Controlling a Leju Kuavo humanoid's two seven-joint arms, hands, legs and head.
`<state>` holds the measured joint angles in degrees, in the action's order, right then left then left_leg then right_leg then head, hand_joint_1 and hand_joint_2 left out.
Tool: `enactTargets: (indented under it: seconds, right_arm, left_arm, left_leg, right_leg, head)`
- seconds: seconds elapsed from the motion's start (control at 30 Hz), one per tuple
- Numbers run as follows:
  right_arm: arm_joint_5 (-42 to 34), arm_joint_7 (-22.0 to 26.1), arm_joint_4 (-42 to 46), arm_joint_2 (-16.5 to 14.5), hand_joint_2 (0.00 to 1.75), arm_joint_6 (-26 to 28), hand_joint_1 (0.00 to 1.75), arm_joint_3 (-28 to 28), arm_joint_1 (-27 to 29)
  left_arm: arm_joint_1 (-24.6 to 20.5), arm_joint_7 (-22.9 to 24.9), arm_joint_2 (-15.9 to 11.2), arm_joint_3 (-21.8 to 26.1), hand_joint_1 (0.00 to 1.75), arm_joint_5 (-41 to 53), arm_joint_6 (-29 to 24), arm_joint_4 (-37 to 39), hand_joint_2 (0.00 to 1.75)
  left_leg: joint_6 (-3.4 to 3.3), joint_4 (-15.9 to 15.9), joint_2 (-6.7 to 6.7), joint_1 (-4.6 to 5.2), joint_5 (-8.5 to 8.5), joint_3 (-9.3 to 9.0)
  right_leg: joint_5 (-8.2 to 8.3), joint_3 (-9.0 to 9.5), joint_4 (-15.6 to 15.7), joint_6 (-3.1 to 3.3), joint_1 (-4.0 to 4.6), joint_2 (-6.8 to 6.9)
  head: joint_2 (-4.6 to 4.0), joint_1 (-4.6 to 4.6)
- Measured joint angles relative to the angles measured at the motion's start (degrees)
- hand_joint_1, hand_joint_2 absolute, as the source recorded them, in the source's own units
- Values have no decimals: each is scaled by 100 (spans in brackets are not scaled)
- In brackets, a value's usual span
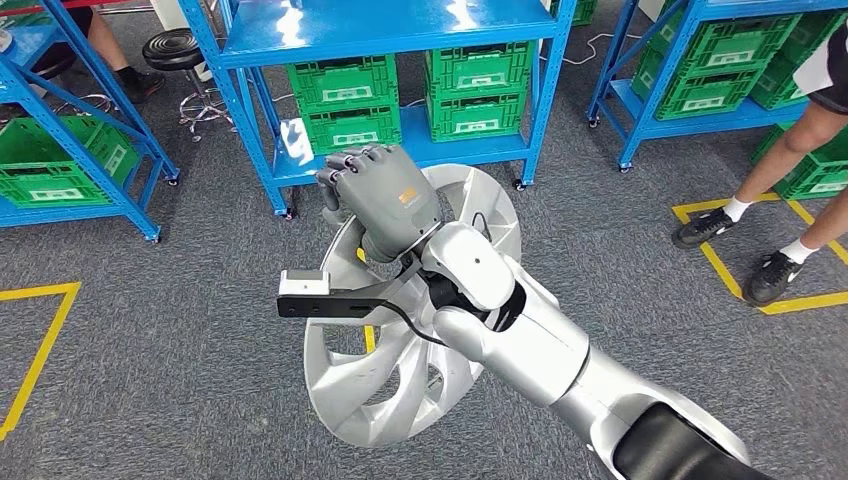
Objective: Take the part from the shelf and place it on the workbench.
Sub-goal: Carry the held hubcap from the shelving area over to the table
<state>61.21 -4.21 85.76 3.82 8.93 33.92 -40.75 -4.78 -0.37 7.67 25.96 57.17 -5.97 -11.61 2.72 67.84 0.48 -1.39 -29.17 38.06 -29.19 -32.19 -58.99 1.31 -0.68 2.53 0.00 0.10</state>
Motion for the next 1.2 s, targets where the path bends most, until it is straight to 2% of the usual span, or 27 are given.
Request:
enactTargets:
  seconds: [0.07, 0.1, 0.17, 0.23, 0.27, 0.33, 0.37, 0.4, 0.43, 0.47, 0.5, 0.57, 0.6, 0.63, 0.7, 0.77, 0.83, 0.87, 0.9, 0.93, 0.97, 1.03, 1.07, 1.1, 1.13, 1.2]
  right_arm:
    - [37, 17, 2, 0, 175, 17, 175, 3, 0]
    - [45, 27, 3, 0, 175, 21, 175, 3, 1]
    - [52, 45, 3, -3, 175, 23, 175, 7, 3]
    - [55, 51, 3, -8, 175, 20, 175, 9, -4]
    - [56, 50, 3, -10, 175, 16, 175, 9, -9]
    - [61, 40, 1, -11, 175, -3, 175, 10, -10]
    - [67, 28, -1, -11, 175, -14, 175, 13, -5]
    - [78, 15, -2, -11, 175, -25, 175, 17, 3]
    - [95, 2, -2, -11, 175, -31, 175, 21, 11]
    - [117, -8, -1, -11, 175, -36, 175, 24, 19]
    - [140, -13, 1, -11, 175, -38, 175, 25, 24]
    - [170, -12, 8, -12, 175, -39, 175, 25, 32]
    - [175, -11, 11, -13, 175, -40, 175, 25, 40]
    - [179, -10, 15, -16, 175, -42, 175, 25, 49]
    - [185, 4, 19, -32, 175, -45, 175, 25, 59]
    - [189, 40, 20, -67, 175, -44, 175, 30, 55]
    - [189, 75, 12, -102, 175, -45, 175, 37, 50]
    - [194, 86, 0, -123, 175, -49, 175, 42, 48]
    - [201, 89, -15, -151, 175, -54, 175, 48, 49]
    - [208, 90, -29, -186, 175, -58, 175, 55, 48]
    - [215, 87, -37, -228, 175, -62, 175, 58, 46]
    - [215, 84, -41, -313, 175, -68, 175, 62, 32]
    - [214, 82, -41, -350, 175, -81, 175, 62, 17]
    - [214, 83, -41, -381, 175, -96, 175, 62, 1]
    - [214, 84, -41, -405, 175, -114, 175, 62, -13]
    - [214, 88, -41, -439, 175, -145, 175, 61, -28]
  left_arm:
    - [-1, -15, 1, 3, 0, -10, 0, 0, 175]
    - [-1, -26, 2, 4, 0, -17, 0, 1, 175]
    - [5, -42, 5, 13, 0, -31, -1, 5, 175]
    - [17, -40, 9, 27, 0, -51, -3, 9, 175]
    - [20, -32, 11, 34, 0, -61, -3, 10, 175]
    - [22, -3, 19, 45, 0, -73, -4, 14, 175]
    - [26, 13, 24, 48, 0, -75, -3, 18, 175]
    - [33, 33, 29, 50, 0, -75, -2, 22, 175]
    - [42, 50, 32, 54, 0, -75, -1, 26, 175]
    - [49, 61, 36, 60, 0, -74, 0, 29, 175]
    - [53, 68, 40, 68, 0, -74, 0, 30, 175]
    - [51, 69, 51, 83, 0, -74, 0, 30, 175]
    - [51, 68, 54, 88, 0, -74, 0, 30, 175]
    - [55, 68, 56, 91, 0, -74, -1, 30, 175]
    - [68, 69, 51, 101, 0, -81, -1, 31, 175]
    - [73, 80, 46, 124, 0, -100, 0, 32, 175]
    - [67, 96, 40, 145, 0, -125, 3, 32, 175]
    - [66, 100, 35, 156, 0, -145, 2, 31, 175]
    - [69, 107, 29, 169, 0, -163, -1, 31, 175]
    - [77, 120, 25, 184, 0, -182, -4, 32, 175]
    - [85, 141, 19, 202, 0, -196, -8, 32, 175]
    - [93, 199, 9, 234, 0, -204, -6, 33, 175]
    - [90, 228, 8, 248, 0, -204, 11, 33, 175]
    - [85, 252, 9, 254, 0, -199, 35, 34, 175]
    - [84, 272, 12, 257, 0, -195, 61, 34, 175]
    - [95, 305, 13, 267, 0, -185, 97, 35, 175]
  left_leg:
    - [-69, -644, 166, 61, 135, -386]
    - [-108, -772, 215, 90, 119, -441]
    - [-190, -824, 163, 101, 128, -422]
    - [-268, -869, 76, 68, 169, -409]
    - [-306, -889, 38, 50, 194, -401]
    - [-352, -888, -47, 46, 227, -358]
    - [-360, -880, -99, 47, 238, -336]
    - [-361, -871, -153, 48, 248, -319]
    - [-358, -859, -209, 47, 254, -308]
    - [-351, -846, -269, 47, 259, -302]
    - [-341, -831, -327, 46, 262, -300]
    - [-293, -801, -434, 54, 274, -272]
    - [-254, -795, -475, 56, 287, -250]
    - [-209, -802, -512, 53, 306, -228]
    - [-129, -825, -552, 34, 339, -196]
    - [-73, -665, -403, 42, 225, -100]
    - [-28, -79, -190, 55, -111, 160]
    - [-7, 285, -144, 52, -276, 315]
    - [9, 561, -123, 49, -371, 425]
    - [18, 654, -112, 46, -365, 446]
    - [22, 521, -93, 41, -255, 355]
    - [19, -190, 46, 40, 54, -40]
    - [-8, -521, 124, 49, 154, -214]
    - [-46, -728, 174, 62, 198, -313]
    - [-91, -805, 188, 76, 190, -336]
    - [-188, -810, 91, 85, 220, -309]
  right_leg:
    - [8, -20, -20, -46, 21, 57]
    - [16, -32, -23, -78, 32, 85]
    - [32, -45, -14, -147, 48, 159]
    - [-70, -97, -132, -205, 39, 94]
    - [-210, -190, -347, -224, 31, 7]
    - [-590, -529, -1085, -243, 17, -171]
    - [-724, -701, -1445, -249, 17, -206]
    - [-765, -803, -1659, -252, 17, -221]
    - [-692, -797, -1651, -248, 16, -227]
    - [-526, -682, -1426, -238, 13, -239]
    - [-309, -479, -1024, -222, 7, -280]
    - [-52, -130, -302, -191, -2, -439]
    - [-14, -53, -119, -177, 3, -497]
    - [-28, -47, -76, -161, 17, -519]
    - [20, -56, -39, -96, 21, -441]
    - [70, -51, 9, -17, -6, -345]
    - [91, -57, 25, 22, -11, -237]
    - [92, -64, 22, 27, -7, -177]
    - [91, -70, 18, 29, -3, -116]
    - [90, -75, 13, 29, -2, -61]
    - [88, -77, 6, 26, -3, -12]
    - [74, -75, -15, 1, -2, 73]
    - [64, -82, -31, -24, 12, 106]
    - [60, -88, -41, -55, 30, 135]
    - [63, -94, -42, -87, 51, 168]
    - [70, -96, -29, -156, 64, 231]
  head:
    - [0, 1]
    - [0, -1]
    - [0, -1]
    - [0, 4]
    - [1, 9]
    - [0, 19]
    - [0, 21]
    - [0, 22]
    - [0, 22]
    - [0, 22]
    - [0, 22]
    - [0, 19]
    - [0, 17]
    - [0, 16]
    - [0, 19]
    - [0, -12]
    - [0, -42]
    - [0, -43]
    - [0, -42]
    - [0, -43]
    - [0, -43]
    - [0, -43]
    - [0, -43]
    - [0, -41]
    - [0, -40]
    - [0, -40]
